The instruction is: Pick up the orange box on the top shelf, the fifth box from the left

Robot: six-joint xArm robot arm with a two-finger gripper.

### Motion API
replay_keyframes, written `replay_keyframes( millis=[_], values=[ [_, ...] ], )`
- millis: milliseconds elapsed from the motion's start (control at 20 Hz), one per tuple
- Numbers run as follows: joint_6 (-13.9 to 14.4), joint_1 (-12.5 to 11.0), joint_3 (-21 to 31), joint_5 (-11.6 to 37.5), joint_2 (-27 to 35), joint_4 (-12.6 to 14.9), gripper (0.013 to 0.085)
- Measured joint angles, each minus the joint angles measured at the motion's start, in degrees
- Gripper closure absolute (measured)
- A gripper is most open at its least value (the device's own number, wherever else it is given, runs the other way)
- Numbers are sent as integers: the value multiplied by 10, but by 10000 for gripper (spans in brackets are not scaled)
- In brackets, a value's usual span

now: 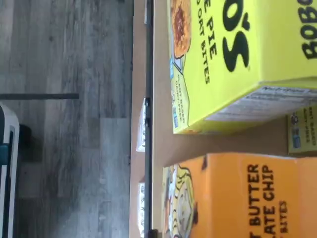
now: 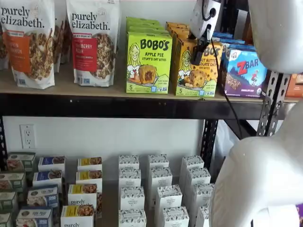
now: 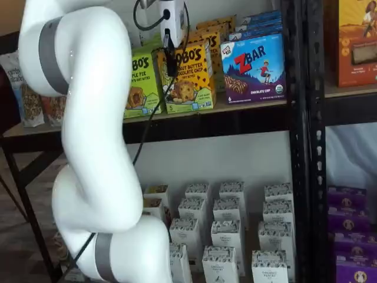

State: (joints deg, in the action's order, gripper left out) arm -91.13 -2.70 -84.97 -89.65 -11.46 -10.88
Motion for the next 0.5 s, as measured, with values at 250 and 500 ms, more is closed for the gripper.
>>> replay_keyframes(
  millis=[250,500],
  values=[
    [-1,-1,-7,-9,4,1,490],
    [0,0,-4,-4,2,2,490]
  ],
)
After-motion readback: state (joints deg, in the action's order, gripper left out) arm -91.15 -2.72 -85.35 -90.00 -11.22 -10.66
